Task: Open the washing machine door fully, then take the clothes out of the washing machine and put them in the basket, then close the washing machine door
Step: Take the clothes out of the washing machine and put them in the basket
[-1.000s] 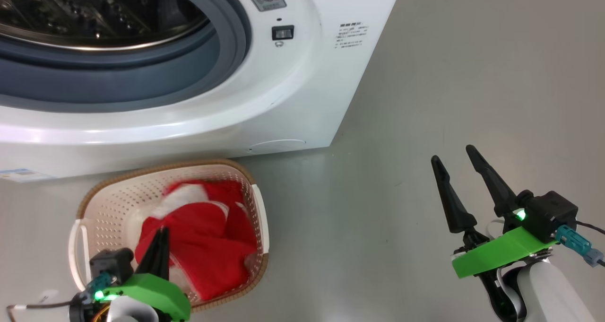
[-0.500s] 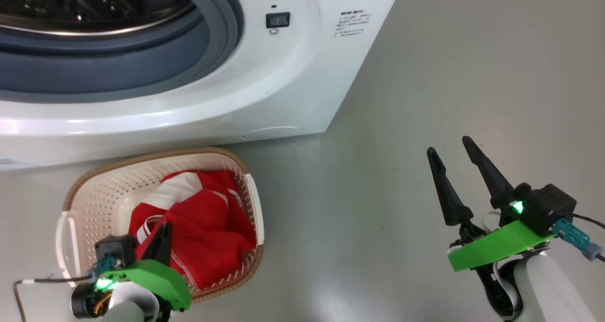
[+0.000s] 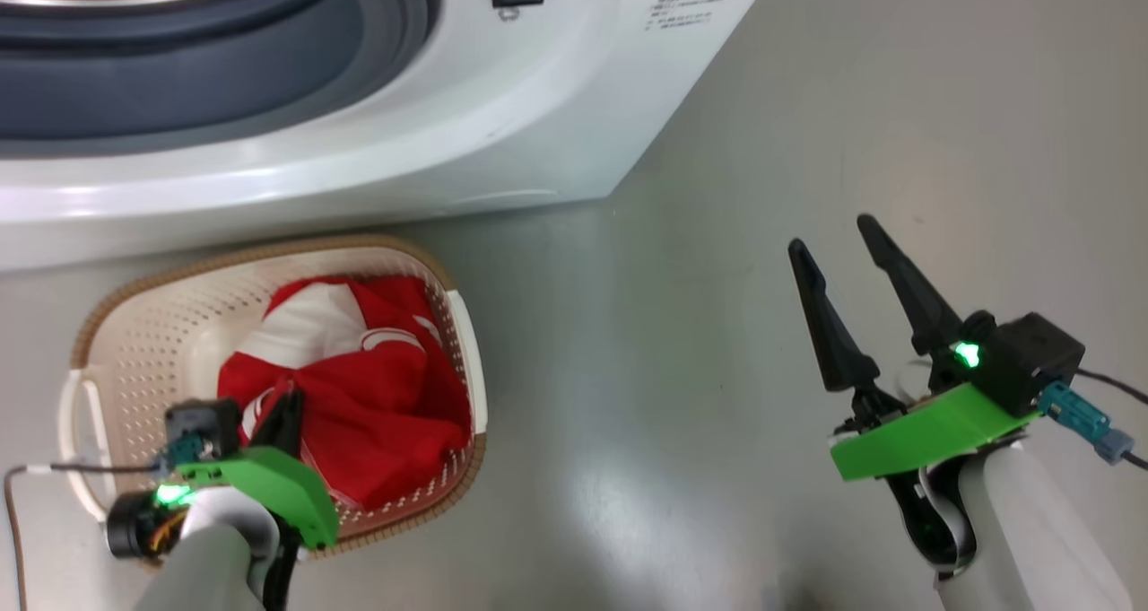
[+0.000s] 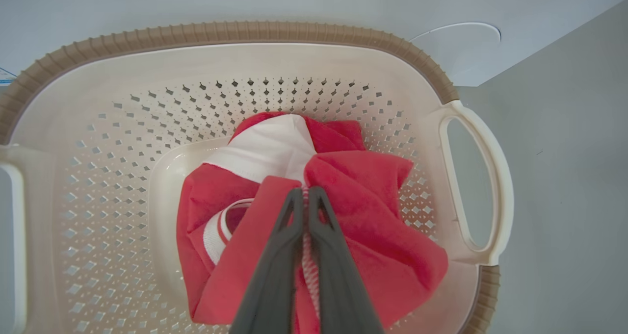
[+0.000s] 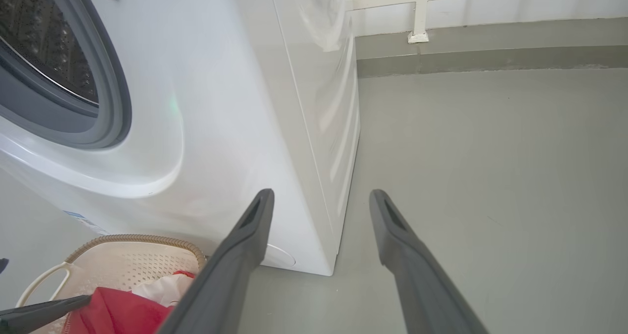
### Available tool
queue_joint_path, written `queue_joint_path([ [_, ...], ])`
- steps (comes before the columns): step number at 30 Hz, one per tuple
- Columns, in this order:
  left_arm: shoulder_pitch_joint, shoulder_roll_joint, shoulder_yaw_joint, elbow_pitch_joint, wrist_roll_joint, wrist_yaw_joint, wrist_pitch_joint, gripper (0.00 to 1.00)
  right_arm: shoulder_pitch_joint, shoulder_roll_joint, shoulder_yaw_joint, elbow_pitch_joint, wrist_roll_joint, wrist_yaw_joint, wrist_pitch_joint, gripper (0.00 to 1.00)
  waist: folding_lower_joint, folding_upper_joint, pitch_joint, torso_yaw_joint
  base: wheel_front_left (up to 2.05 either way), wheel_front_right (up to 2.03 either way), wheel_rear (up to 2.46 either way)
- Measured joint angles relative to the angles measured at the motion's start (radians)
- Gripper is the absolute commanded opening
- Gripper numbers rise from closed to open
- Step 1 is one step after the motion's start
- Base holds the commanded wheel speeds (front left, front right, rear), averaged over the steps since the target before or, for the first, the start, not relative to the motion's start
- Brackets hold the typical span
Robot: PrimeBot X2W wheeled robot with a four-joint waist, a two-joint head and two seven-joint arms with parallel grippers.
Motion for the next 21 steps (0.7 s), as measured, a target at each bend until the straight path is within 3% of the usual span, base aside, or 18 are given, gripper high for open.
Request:
queue_joint_path([
  [21,-0.186,0.045,-0.059,0.152,-0.03,0.0,0.0,0.0,-0.075,0.011,0.013,-0.017,-0.001,0.0,0.0,1.0,0.0,0.0,0.148,-0.026,0.0,0.0,0.0],
])
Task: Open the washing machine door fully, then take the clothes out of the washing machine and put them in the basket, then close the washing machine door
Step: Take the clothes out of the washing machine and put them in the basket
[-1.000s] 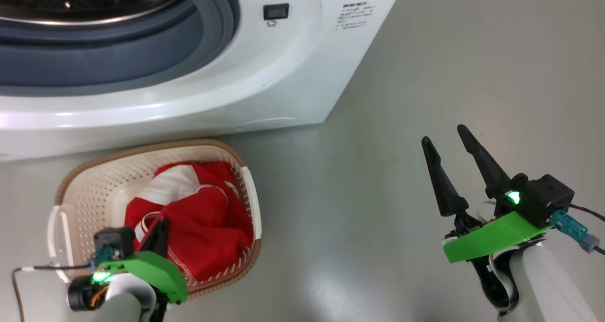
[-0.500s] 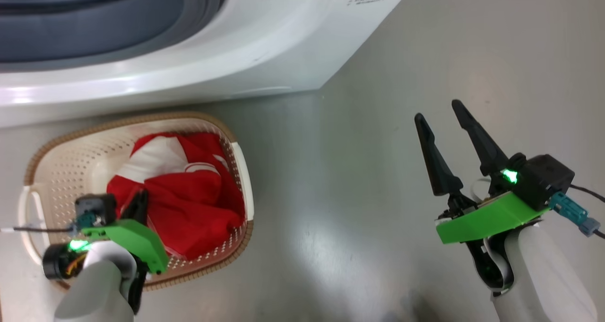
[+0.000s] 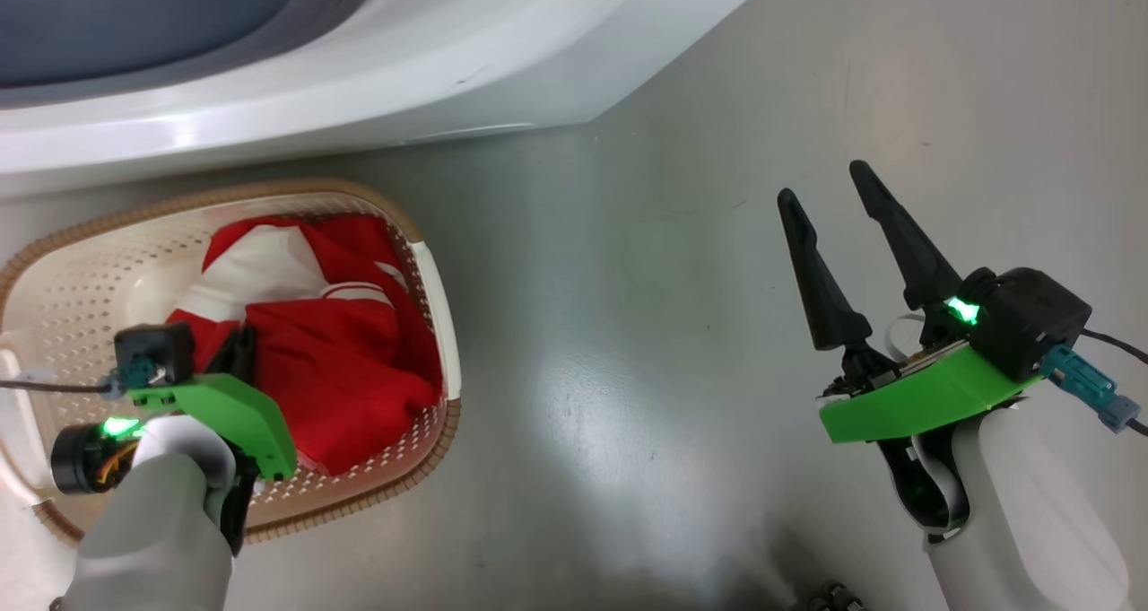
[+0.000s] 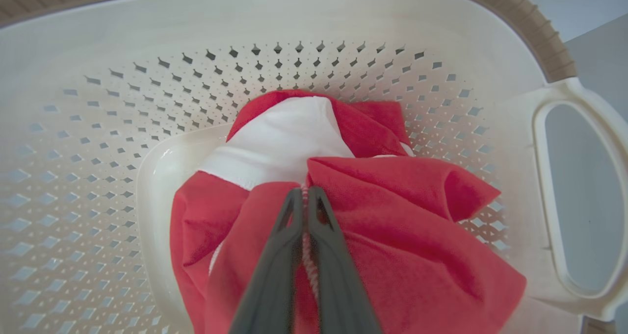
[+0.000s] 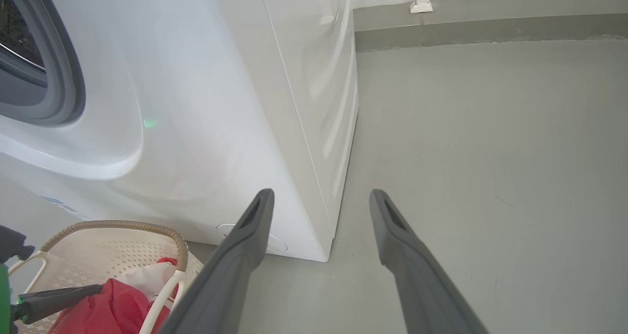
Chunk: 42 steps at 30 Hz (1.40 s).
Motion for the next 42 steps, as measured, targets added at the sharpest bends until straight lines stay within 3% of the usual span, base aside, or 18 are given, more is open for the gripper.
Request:
queue_joint_path([
  [9,-0.034,0.008,-0.027,0.039,-0.04,0.0,0.0,0.0,-0.02,0.003,0.0,0.0,0.0,0.0,0.0,1.0,0.0,0.0,0.014,-0.011,0.0,0.0,0.0],
  [10,-0.034,0.01,-0.029,0.04,-0.043,0.0,0.0,0.07,-0.02,0.003,0.0,0.0,0.0,0.0,0.0,1.0,0.0,0.0,0.013,-0.01,0.0,0.0,0.0],
  [11,-0.034,0.01,-0.031,0.043,-0.046,0.0,0.0,0.07,-0.02,0.003,-0.001,0.001,0.0,0.0,0.0,1.0,0.0,0.0,0.011,-0.01,0.0,0.0,0.0],
  [12,-0.034,0.01,-0.034,0.044,-0.05,0.0,0.0,0.39,-0.02,0.003,-0.001,0.002,-0.001,0.0,0.0,1.0,0.0,0.0,0.008,-0.009,0.0,0.0,0.0],
  [13,-0.034,0.009,-0.035,0.044,-0.052,0.0,0.0,0.47,-0.02,0.003,-0.002,0.003,-0.002,0.0,0.0,1.0,0.0,0.0,0.004,-0.008,0.0,0.0,0.0],
  [15,-0.034,0.009,-0.036,0.044,-0.062,0.0,0.0,0.97,-0.02,0.003,-0.002,0.005,-0.002,0.0,0.0,1.0,0.0,0.0,-0.004,-0.003,0.0,0.0,0.0],
  [16,-0.034,0.009,-0.036,0.044,-0.069,0.0,0.0,1.0,-0.02,0.003,-0.002,0.006,-0.002,0.0,0.0,1.0,0.0,0.0,-0.008,-0.001,0.0,0.0,0.0],
  [33,0.084,0.001,-0.007,-0.105,-0.1,0.0,0.0,1.0,0.031,-0.024,0.0,0.048,-0.001,0.0,0.0,1.0,0.0,0.0,-0.162,0.04,0.0,0.0,0.0],
  [42,0.192,-0.001,0.065,-0.238,-0.033,0.0,0.0,1.0,0.089,-0.03,0.009,0.075,0.001,0.0,0.0,1.0,0.0,0.0,-0.273,0.06,0.0,0.0,0.0],
])
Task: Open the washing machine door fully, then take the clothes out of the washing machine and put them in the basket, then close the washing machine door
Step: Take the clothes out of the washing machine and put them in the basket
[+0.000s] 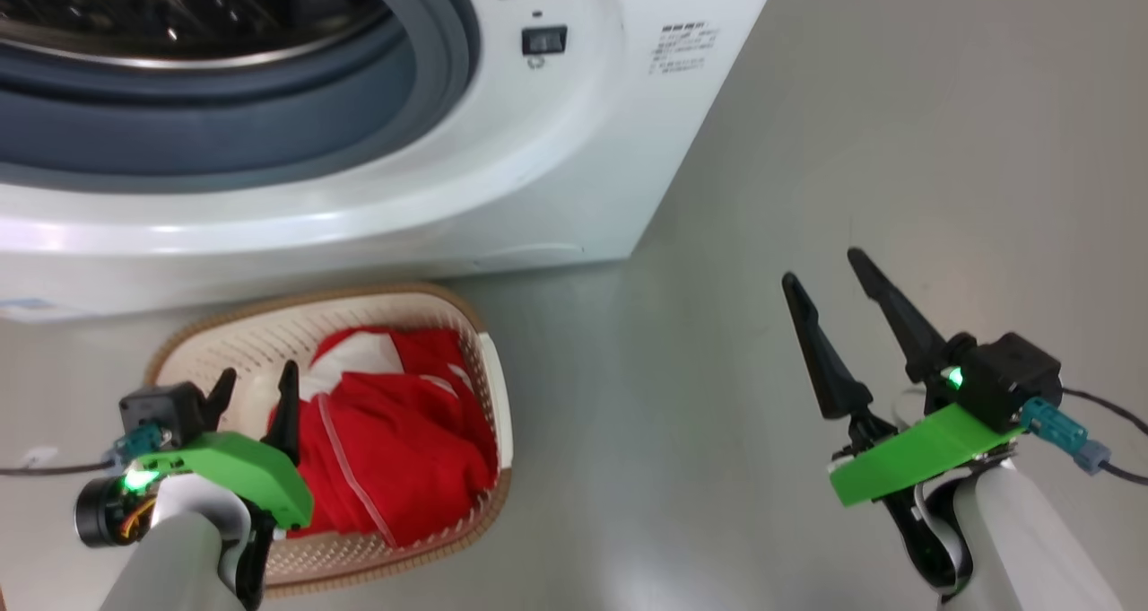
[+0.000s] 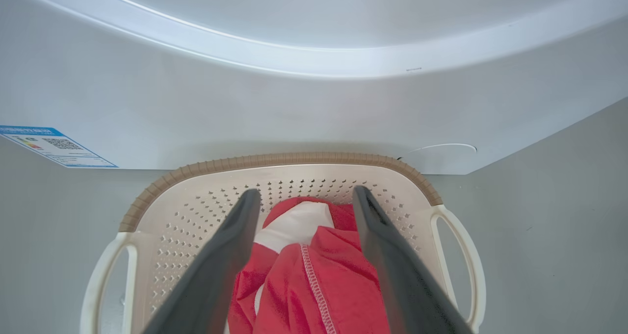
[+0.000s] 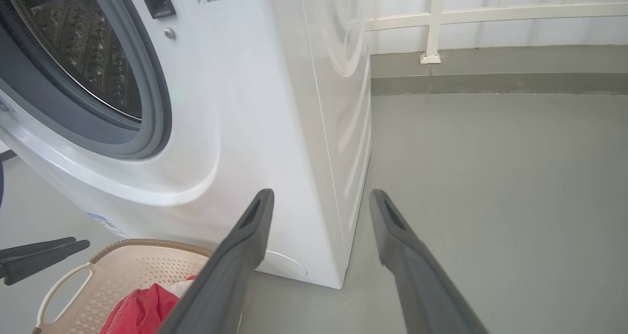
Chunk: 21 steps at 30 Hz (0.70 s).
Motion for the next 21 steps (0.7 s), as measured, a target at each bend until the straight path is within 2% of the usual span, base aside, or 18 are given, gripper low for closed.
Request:
queue_joint_path([
  [21,0.293,-0.03,0.182,-0.364,0.149,0.0,0.0,1.0,0.158,-0.034,-0.012,0.017,0.011,0.0,0.0,1.0,0.0,0.0,-0.252,0.023,0.0,0.0,0.0],
])
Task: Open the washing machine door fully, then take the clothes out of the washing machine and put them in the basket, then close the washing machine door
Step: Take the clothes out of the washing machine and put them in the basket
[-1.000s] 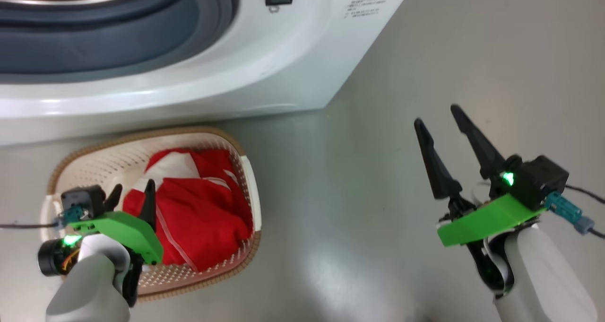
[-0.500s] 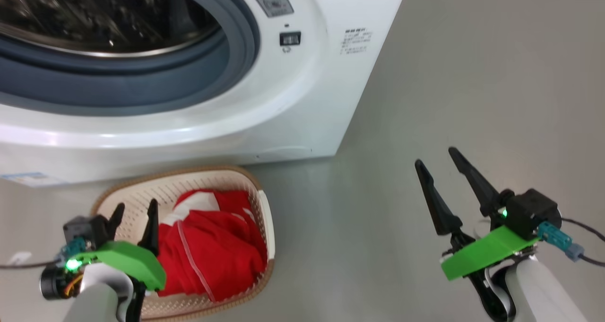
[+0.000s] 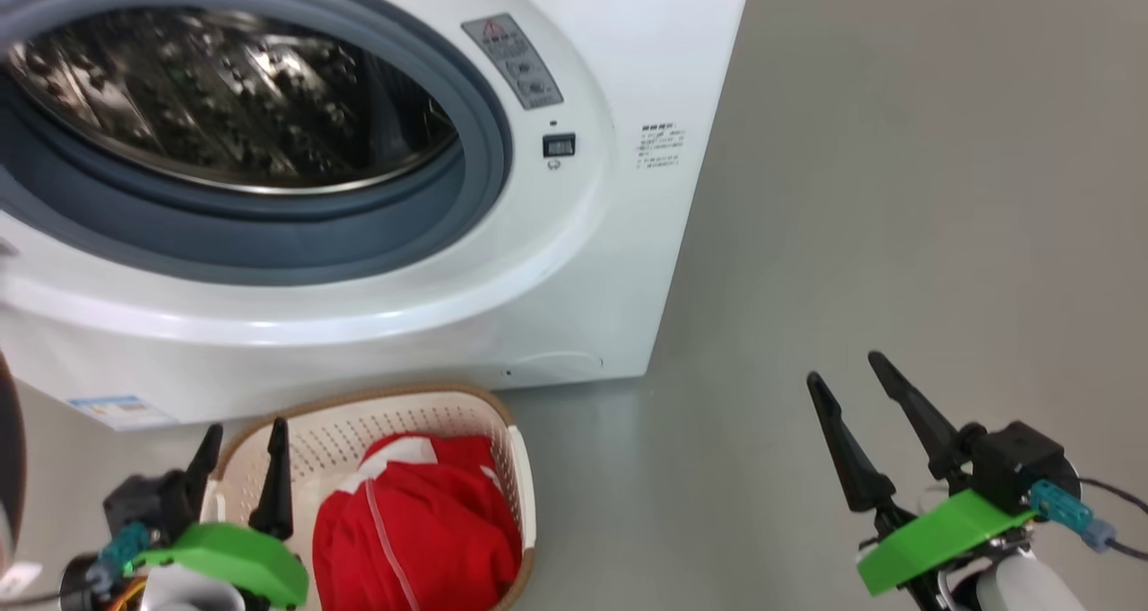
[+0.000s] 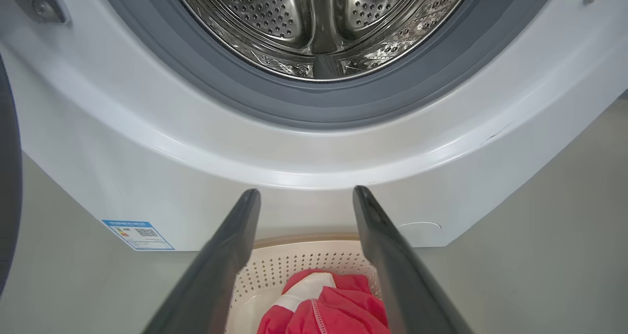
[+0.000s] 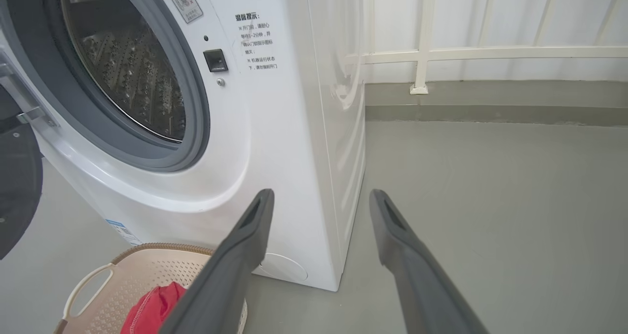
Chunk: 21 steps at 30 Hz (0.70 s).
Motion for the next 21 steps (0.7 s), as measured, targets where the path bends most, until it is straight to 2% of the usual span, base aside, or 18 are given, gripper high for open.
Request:
queue_joint_path([
  [21,0.249,-0.024,0.09,-0.298,0.051,0.0,0.0,1.0,0.147,-0.011,-0.063,-0.011,0.007,0.0,0.0,1.0,0.0,0.0,-0.134,0.002,0.0,0.0,0.0],
])
